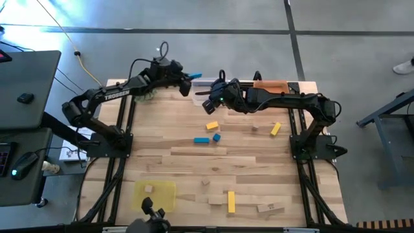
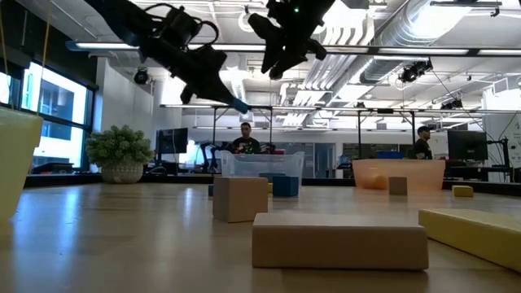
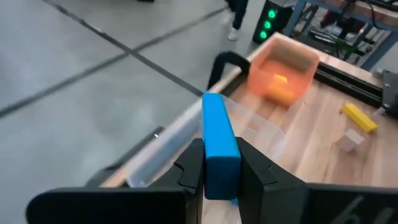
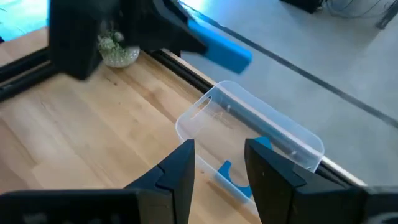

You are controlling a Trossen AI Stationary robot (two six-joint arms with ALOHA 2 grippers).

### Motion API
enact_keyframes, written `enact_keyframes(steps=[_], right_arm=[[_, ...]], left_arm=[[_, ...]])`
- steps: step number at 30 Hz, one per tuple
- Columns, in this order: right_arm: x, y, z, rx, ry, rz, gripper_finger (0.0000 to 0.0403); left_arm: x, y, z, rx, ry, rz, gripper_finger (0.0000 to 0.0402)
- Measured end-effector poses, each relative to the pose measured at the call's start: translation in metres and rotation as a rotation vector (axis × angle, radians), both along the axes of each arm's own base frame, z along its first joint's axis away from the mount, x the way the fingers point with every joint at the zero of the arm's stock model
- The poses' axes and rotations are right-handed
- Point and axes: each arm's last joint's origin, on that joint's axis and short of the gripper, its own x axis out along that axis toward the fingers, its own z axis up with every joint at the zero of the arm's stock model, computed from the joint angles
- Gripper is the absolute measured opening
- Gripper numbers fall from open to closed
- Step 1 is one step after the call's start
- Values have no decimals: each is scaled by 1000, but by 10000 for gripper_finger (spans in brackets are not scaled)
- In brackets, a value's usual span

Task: Sort & place blocks by color
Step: Put the blue block into the transparent bin

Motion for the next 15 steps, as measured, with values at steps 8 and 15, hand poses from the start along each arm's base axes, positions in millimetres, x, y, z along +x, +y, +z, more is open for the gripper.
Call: enact_keyframes(steps=[8,15], right_arm=[[0,0,0,34,-32,-23,129],[1,1,-1,69,-38,11,129]], left_arm=[[40,13,-15,-81,70,-50,36],[56,28,-29,-179,178,-53,40]])
